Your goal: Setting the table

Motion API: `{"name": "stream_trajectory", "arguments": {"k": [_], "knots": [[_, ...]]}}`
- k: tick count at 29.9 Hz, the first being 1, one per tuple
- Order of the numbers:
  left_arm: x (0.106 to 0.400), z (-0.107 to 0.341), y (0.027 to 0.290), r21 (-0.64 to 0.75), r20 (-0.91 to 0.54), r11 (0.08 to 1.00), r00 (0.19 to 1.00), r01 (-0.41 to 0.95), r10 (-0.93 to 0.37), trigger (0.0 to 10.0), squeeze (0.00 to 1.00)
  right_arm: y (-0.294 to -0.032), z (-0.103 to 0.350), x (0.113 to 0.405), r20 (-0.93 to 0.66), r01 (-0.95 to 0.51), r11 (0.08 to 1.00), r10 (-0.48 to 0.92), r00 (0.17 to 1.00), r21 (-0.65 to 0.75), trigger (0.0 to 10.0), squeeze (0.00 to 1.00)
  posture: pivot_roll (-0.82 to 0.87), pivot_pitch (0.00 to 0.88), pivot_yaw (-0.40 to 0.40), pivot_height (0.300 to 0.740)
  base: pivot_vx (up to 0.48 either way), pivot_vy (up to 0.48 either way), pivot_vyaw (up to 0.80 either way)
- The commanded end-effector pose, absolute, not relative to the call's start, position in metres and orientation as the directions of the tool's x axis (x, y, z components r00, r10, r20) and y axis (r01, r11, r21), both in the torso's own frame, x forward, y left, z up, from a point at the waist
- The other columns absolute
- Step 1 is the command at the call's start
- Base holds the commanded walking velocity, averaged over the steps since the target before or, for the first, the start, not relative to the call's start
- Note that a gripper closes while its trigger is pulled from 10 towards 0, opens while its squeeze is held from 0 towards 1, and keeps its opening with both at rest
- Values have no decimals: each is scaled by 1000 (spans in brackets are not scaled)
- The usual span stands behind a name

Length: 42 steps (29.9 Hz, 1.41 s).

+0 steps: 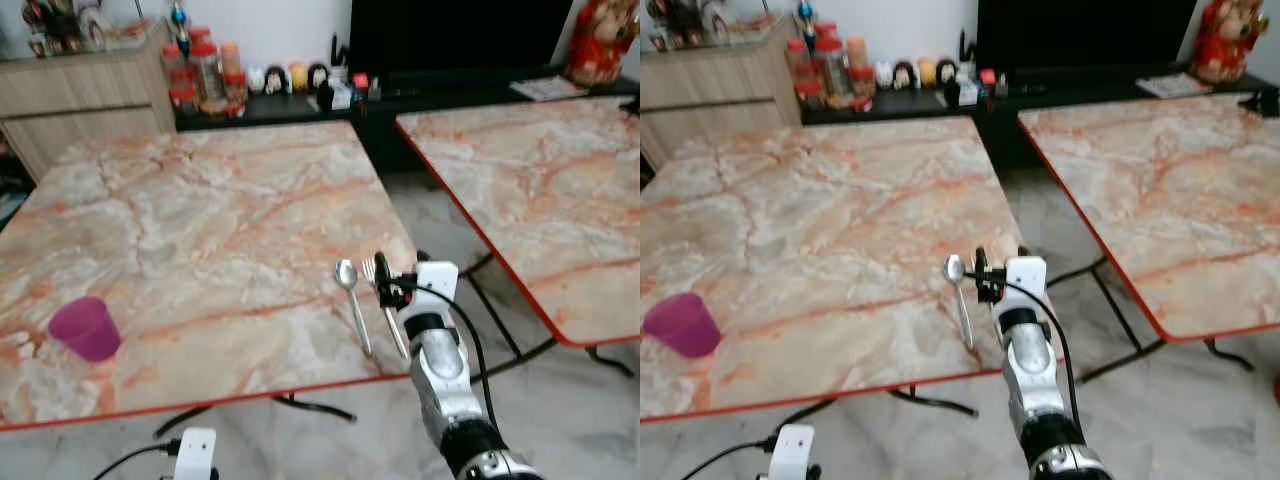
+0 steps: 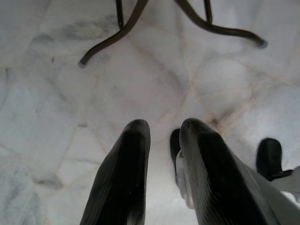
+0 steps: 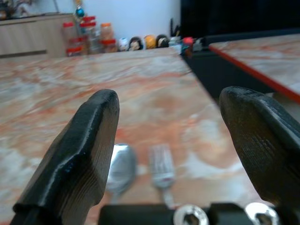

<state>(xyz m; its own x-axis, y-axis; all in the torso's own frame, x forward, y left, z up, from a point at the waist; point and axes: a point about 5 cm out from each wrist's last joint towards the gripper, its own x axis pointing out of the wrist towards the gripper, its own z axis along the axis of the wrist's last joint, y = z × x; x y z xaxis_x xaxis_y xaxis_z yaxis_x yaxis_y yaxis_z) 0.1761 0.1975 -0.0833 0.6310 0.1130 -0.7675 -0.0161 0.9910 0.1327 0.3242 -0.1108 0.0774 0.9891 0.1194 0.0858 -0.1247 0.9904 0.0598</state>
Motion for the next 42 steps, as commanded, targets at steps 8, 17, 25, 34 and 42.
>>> {"name": "stream_trajectory", "arguments": {"k": [8, 17, 25, 34, 42], "knots": [[171, -86, 198, 145, -777, 989, 619, -4, 117, 10000, 0, -110, 75, 322, 63, -132, 990, 128, 990, 53, 10000, 0, 26, 0, -5, 740, 0, 0, 0], [172, -85, 198, 145, -776, 989, 620, -3, 115, 10000, 0, -111, 71, 327, 0, -101, 994, 101, 995, 38, 10000, 0, 29, 0, -5, 740, 0, 0, 0], [174, -85, 198, 145, -776, 989, 621, 7, 109, 10000, 0, -104, 73, 336, -61, -124, 991, 127, 990, 49, 10000, 0, 25, 0, -3, 740, 0, 0, 0], [174, -85, 196, 138, -776, 990, 622, 5, 106, 10000, 0, -95, 75, 345, -129, -169, 986, 167, 977, -1, 10000, 0, 32, 0, -9, 740, 0, 0, 0], [169, -87, 194, 130, -783, 991, 613, -2, 104, 10000, 0, -94, 61, 340, -224, -169, 986, 162, 961, -11, 10000, 384, 36, 0, -13, 740, 0, 0, 0]]}}
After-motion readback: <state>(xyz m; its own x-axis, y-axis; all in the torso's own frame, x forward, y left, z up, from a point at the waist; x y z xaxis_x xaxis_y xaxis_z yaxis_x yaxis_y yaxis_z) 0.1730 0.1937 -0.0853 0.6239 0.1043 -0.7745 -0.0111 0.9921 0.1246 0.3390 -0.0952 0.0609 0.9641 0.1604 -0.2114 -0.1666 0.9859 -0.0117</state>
